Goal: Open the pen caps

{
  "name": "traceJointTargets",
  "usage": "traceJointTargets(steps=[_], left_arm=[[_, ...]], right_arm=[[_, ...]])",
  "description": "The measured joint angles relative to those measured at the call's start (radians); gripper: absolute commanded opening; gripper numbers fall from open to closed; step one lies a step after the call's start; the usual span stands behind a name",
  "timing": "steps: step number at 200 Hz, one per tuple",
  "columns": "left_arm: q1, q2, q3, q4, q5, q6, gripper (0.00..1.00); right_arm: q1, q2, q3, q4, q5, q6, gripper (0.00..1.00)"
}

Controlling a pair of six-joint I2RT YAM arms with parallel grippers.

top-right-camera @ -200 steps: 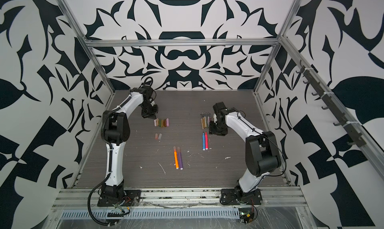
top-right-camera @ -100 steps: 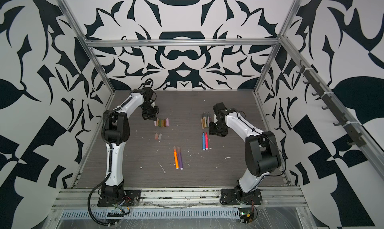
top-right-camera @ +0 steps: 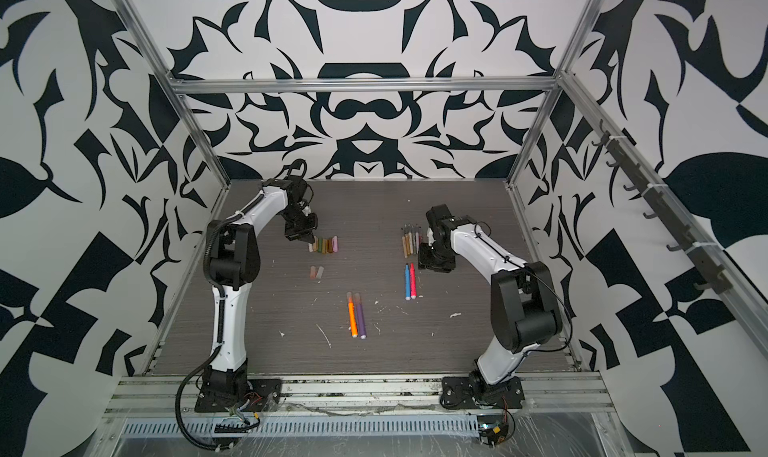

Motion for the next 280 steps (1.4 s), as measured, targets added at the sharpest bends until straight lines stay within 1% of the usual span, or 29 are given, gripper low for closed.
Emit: traceJointTargets(steps=[212,280], left_arm=[[-0.002,0.013,-0.003,-0.001,0.008,-0.005,0.0],[-0.011,-0.055,-0.033,0.02,0.072,-0.023,0.0]], right_arm=[[0.0,0.0,0.0,0.0,0.0,0.0,0.51],[0.0,0.0,0.0,0.0,0.0,0.002,0.51]])
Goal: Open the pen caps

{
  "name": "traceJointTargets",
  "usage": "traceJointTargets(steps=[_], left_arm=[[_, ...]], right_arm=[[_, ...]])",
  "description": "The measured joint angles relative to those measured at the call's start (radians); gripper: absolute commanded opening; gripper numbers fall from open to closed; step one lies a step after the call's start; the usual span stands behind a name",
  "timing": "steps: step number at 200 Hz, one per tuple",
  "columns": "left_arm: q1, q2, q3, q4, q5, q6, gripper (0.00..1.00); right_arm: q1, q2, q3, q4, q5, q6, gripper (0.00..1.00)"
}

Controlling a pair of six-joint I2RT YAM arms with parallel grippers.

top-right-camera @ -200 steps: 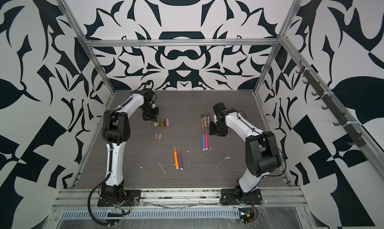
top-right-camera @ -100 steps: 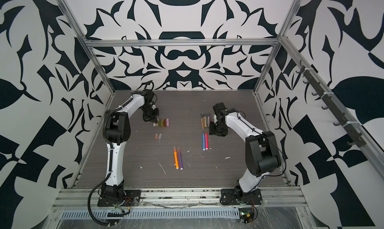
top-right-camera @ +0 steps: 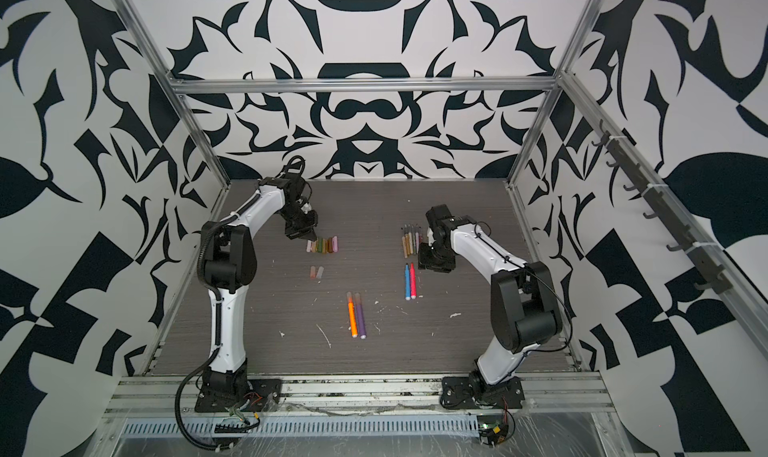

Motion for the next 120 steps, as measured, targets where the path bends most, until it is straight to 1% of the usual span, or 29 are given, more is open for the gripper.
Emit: traceJointTargets(steps=[48,120], left_arm=[[-0.018,0.005,0.0,0.006,0.021,-0.011,0.0],[-0.021,0.069,0.004,0.005,0.011,-0.011,0.0]], right_arm=[[0.0,0.0,0.0,-0.001,0.0,0.001,0.51],[0.0,0.0,0.0,-0.001,0.0,0.001,0.51]])
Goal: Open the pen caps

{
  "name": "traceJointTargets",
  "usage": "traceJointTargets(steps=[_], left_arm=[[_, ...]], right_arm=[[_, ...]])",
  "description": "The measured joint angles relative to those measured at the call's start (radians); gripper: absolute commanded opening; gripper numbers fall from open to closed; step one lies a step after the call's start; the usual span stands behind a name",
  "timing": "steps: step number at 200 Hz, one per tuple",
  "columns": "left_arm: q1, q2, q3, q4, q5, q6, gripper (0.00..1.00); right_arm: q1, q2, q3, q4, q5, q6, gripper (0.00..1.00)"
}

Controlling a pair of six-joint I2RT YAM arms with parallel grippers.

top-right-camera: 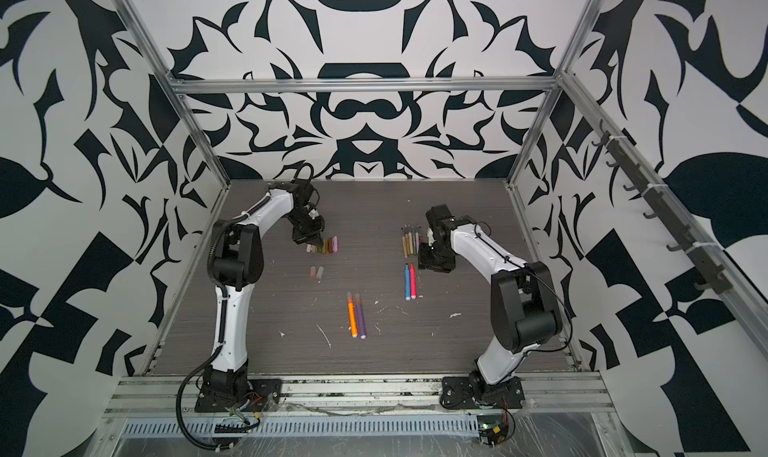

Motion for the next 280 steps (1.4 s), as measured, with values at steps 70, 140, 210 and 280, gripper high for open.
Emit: traceJointTargets(steps=[70,140,210,280], left_arm=[[0.0,0.001,0.011,-0.001,-0.006,0.0,0.0],[0.0,-0.064,-0.033,0.023,0.021,-0.014,0.0],[0.013,-0.432,-0.497,0.107,0.046,-0.042,0.0],[0.018,-0.479,-0.675,0.156,0.035,-0.056,0.0]], right_arm=[[0.0,0.0,0.0,0.0,0.0,0.0,0.51],[0.004,0.0,0.0,-0.002,0.004,0.0,0.51],[0.165,0.0,0.104,-0.026,0.056,0.008,0.48],[0.412,0.211,0.262,0.096,-0.157,0.092,0.03]])
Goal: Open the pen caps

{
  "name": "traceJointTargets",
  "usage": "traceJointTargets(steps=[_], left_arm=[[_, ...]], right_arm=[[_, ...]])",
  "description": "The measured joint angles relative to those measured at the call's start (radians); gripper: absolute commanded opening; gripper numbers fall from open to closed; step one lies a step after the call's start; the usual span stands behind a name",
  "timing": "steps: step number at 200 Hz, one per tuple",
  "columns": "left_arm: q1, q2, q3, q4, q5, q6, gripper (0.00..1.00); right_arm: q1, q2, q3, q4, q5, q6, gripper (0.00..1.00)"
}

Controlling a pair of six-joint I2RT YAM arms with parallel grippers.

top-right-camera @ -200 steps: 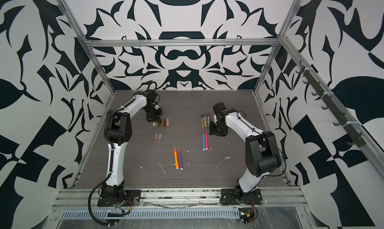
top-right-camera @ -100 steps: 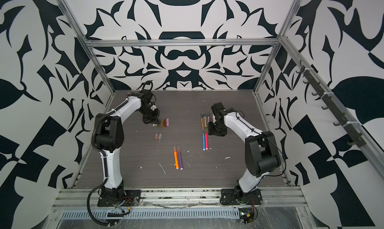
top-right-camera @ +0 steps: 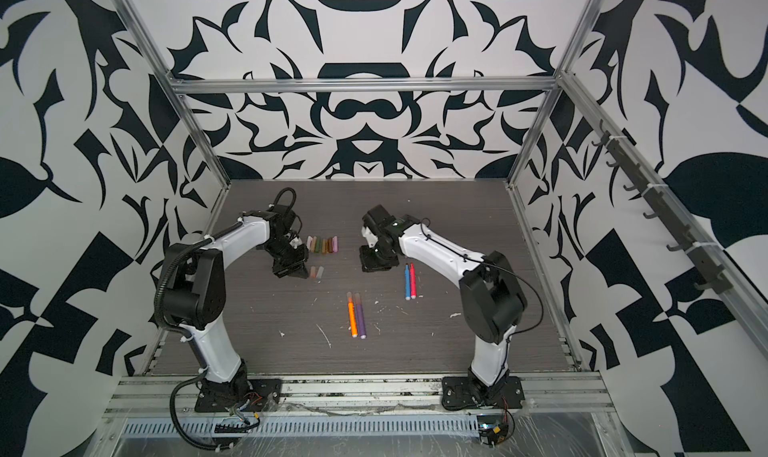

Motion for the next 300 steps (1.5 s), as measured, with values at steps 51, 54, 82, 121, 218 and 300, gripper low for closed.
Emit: traceJointTargets(steps=[51,54,82,121,218,300], left_arm=[[0.042,0.052,0.0,0.055,-0.012,0.001,0.0],[0.045,0.058,0.0,0.058,-0.012,0.001,0.0],[0.064,0.124,0.018,0.06,-0.009,0.005,0.0],[0.069,0.158,0.071,0.059,-0.001,0.008,0.0],[0.069,0.184,0.105,0.059,0.027,0.013,0.0],[0.068,0.186,0.103,0.066,0.042,0.017,0.0]], right_arm=[[0.02,0.18,0.02,0.109,-0.126,0.108,0.0],[0.02,0.188,0.02,0.117,-0.129,0.116,0.0],[0.02,0.243,0.021,0.198,-0.147,0.187,0.0],[0.025,0.287,0.045,0.288,-0.159,0.274,0.0],[0.056,0.367,0.148,0.34,-0.163,0.359,0.0],[0.073,0.395,0.183,0.375,-0.153,0.402,0.0]])
